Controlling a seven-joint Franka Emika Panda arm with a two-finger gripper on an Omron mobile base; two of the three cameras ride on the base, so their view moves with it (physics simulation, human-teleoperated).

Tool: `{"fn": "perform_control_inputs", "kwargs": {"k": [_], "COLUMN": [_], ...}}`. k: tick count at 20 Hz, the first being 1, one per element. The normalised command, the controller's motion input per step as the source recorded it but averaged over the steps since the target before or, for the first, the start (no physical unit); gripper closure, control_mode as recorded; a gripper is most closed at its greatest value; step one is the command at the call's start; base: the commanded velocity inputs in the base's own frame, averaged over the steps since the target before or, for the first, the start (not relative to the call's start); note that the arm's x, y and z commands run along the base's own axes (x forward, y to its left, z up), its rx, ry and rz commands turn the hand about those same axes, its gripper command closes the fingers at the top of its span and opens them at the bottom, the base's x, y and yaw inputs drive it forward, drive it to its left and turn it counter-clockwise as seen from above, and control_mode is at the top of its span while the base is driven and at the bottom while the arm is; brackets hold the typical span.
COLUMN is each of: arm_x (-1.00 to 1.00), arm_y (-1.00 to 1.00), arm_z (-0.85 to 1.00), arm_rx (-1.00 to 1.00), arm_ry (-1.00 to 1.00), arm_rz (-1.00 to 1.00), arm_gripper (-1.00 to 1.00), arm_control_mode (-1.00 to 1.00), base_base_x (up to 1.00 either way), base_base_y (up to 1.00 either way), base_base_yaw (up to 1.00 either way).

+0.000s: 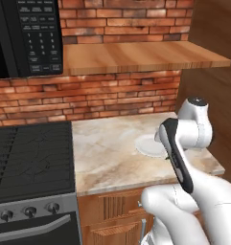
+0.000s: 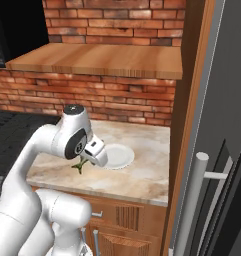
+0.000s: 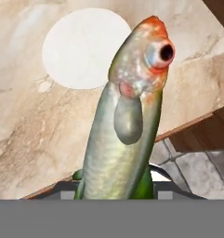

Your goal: Place the fish on the counter behind the older fish on the same shelf of the fridge to maintain FIFO order. Close the fridge door when finished.

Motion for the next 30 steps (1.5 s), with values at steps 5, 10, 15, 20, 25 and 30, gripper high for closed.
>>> {"fn": "perform_control_inputs", "kwargs": {"k": [5, 10, 15, 20, 25, 30], "arm_x": [-0.65, -0.57, -0.61, -0.22, 0.09, 0.07], "arm_y": [0.2, 0.14, 0.0, 0.0, 0.11, 0.34], "arm_z": [0.77, 0.7, 0.31, 0.02, 0.0, 0.03], "arm_rx": [0.02, 0.02, 0.0, 0.0, 0.0, -0.02], "arm_ry": [-0.04, -0.05, -0.06, -0.01, 0.06, 0.12], "arm_rz": [0.0, 0.0, -0.01, 0.0, 0.0, -0.02], "arm_gripper": [1.0, 1.0, 1.0, 1.0, 1.0, 1.0], "arm_control_mode": [-1.0, -1.0, -1.0, -1.0, -1.0, -1.0], "base_base_x": [0.0, 0.0, 0.0, 0.0, 0.0, 0.0], "base_base_y": [0.0, 0.0, 0.0, 0.0, 0.0, 0.0], "base_base_yaw": [0.0, 0.0, 0.0, 0.0, 0.0, 0.0]}}
